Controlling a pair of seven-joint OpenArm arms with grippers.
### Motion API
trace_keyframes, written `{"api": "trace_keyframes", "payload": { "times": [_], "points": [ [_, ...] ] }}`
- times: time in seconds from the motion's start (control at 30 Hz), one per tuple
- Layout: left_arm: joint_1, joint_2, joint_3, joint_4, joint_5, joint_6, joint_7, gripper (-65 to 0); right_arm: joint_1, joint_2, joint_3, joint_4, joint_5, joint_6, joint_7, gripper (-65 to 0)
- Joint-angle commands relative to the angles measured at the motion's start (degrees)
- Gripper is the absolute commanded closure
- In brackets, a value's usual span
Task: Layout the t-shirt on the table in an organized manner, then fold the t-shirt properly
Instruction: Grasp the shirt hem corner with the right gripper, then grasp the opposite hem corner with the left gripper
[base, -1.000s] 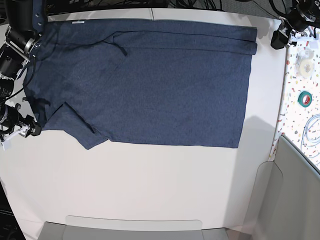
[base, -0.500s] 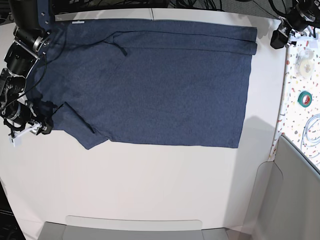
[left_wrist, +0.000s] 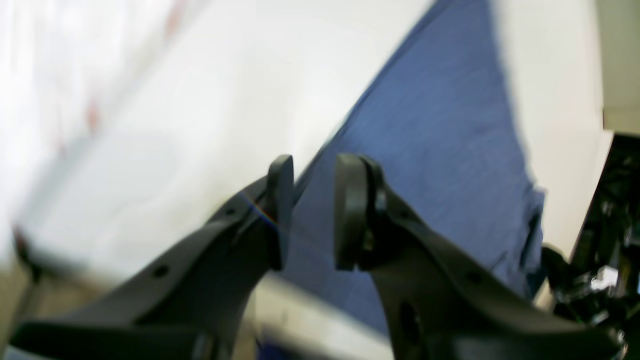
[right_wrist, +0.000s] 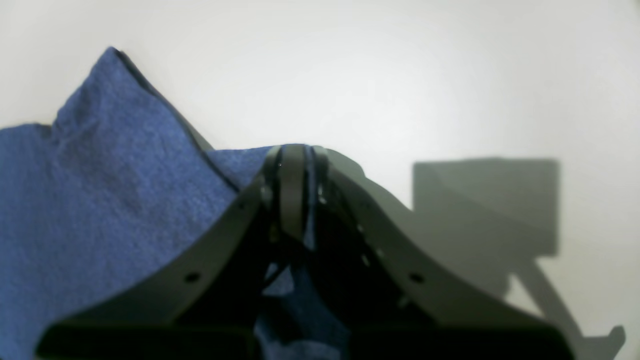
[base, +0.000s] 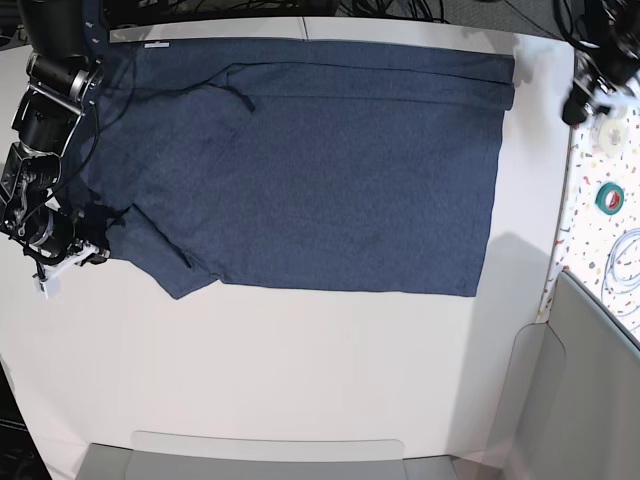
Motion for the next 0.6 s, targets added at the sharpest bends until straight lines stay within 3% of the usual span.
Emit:
{"api": "trace_keyframes", "payload": {
  "times": [0.0, 0.13, 0.27, 0.43, 0.57],
  "points": [
    [-2.89, -2.91, 0.02, 0.72, -1.13, -0.07, -0.2, -14.9, 1.15, 0.91, -0.56, 0.67, -0.15, 0.48, -0.23, -1.0],
    [-15.2, -8.98, 6.35, -7.11, -0.86, -0.16, -0.2, -17.2, 1.15, 0.91, -1.09, 0.67, -0.15, 0.48, -0.23, -0.7],
    [-28.12, -12.49, 15.85, -25.66, -0.95, -0.16, -0.2, -20.7, 1.15, 0.91, -1.09, 0.67, -0.15, 0.48, -0.23, -0.7],
    [-40.17, -12.93, 24.02, -45.44, -1.04, -0.24, -0.2, -20.7, 1.07, 0.91, -1.09, 0.67, -0.15, 0.48, -0.23, -0.7],
    [-46.32, -12.93, 31.06, -56.16, -1.04, -0.24, -4.82, -20.7, 0.54, 0.91, -1.09, 0.67, -0.15, 0.48, -0.23, -0.7]
  ]
}}
